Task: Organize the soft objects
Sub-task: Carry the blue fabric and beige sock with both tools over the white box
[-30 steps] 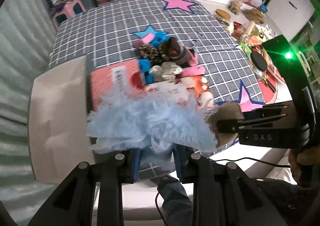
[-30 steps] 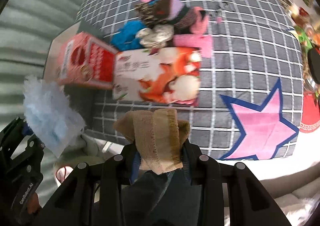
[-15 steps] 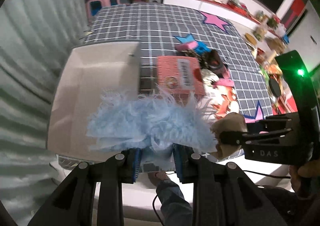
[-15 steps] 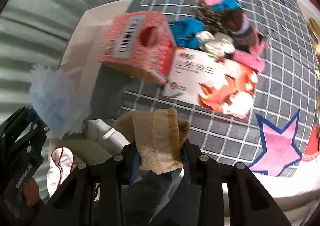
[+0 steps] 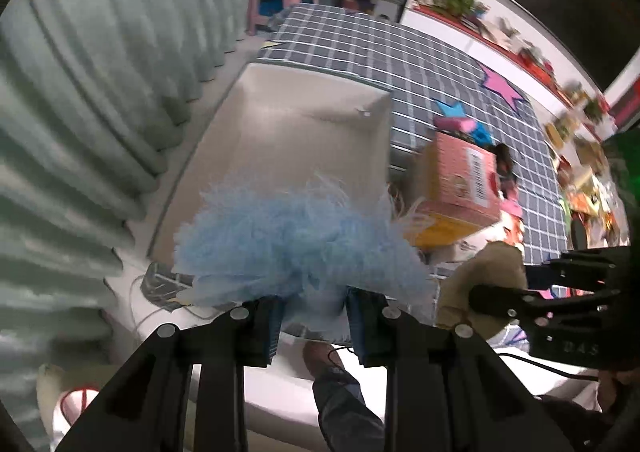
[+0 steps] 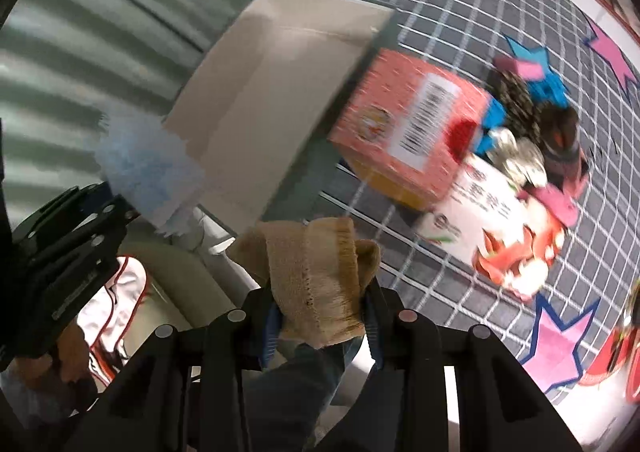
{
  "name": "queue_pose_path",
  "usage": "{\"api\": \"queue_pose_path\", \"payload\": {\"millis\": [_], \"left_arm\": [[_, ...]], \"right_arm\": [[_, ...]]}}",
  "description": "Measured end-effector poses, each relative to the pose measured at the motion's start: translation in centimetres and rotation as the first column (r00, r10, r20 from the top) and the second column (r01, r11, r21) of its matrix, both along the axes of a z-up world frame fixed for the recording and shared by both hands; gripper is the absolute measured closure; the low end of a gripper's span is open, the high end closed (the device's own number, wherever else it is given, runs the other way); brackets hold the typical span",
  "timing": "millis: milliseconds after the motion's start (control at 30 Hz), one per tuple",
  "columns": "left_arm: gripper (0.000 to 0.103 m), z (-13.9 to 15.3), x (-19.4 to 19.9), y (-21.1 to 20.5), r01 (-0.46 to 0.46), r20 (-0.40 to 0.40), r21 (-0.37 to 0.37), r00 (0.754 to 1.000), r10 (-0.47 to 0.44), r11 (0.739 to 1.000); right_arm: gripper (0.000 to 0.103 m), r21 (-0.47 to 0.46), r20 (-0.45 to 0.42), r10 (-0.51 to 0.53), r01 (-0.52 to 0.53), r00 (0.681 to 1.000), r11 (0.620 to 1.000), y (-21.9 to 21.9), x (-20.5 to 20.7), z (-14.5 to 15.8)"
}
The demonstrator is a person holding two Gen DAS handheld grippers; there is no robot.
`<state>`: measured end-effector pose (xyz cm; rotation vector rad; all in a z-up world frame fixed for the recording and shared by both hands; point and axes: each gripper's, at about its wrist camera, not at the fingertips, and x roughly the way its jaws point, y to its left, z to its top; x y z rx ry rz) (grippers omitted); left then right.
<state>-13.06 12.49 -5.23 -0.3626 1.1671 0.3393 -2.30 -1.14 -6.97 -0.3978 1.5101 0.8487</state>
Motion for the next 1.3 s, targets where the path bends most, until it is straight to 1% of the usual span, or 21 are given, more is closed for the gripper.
{"api": "queue_pose_path", "payload": {"millis": [167,267,400,600,933,1300], "left_arm": [[0.072,-0.4,-0.8,2.4,-0.066,-0.007,0.000,0.998,0.066,0.998],[0.072,-0.6,-0.8,3.3,-0.090,-0.012,0.002,0.996,0.090,0.996],[0.072,-1.0,-0.7,4.0,-0.105,-0.020,0.001,0.994,0.105,0.994],[0.072,-2.3,-0.3,5.0,-0.123,-0.043,-0.002,0.991,0.123,0.992],[0.072,-3.2,0.4,6.7,-0.145,-0.053,0.009,0.988,0.145,0.989],[0.072,-4.2,0.5,6.7,-0.140,-0.080,-0.001,0.987,0.139,0.990]], "right_arm": [[0.066,0.015,0.012,0.052,-0.052,0.999,0.999,2.6,-0.4,0.9],[0.066,0.021,0.021,0.075,-0.075,0.997,0.997,4.0,-0.4,1.1],[0.066,0.026,0.041,0.102,-0.103,0.994,0.994,5.8,-0.6,1.1],[0.066,0.011,0.038,0.125,-0.126,0.991,0.992,8.0,-1.0,0.3],[0.066,-0.007,0.045,0.144,-0.143,0.989,0.990,9.6,-0.8,-0.4],[0.066,-0.023,0.029,0.153,-0.152,0.988,0.988,10.0,-0.4,-1.4]]}}
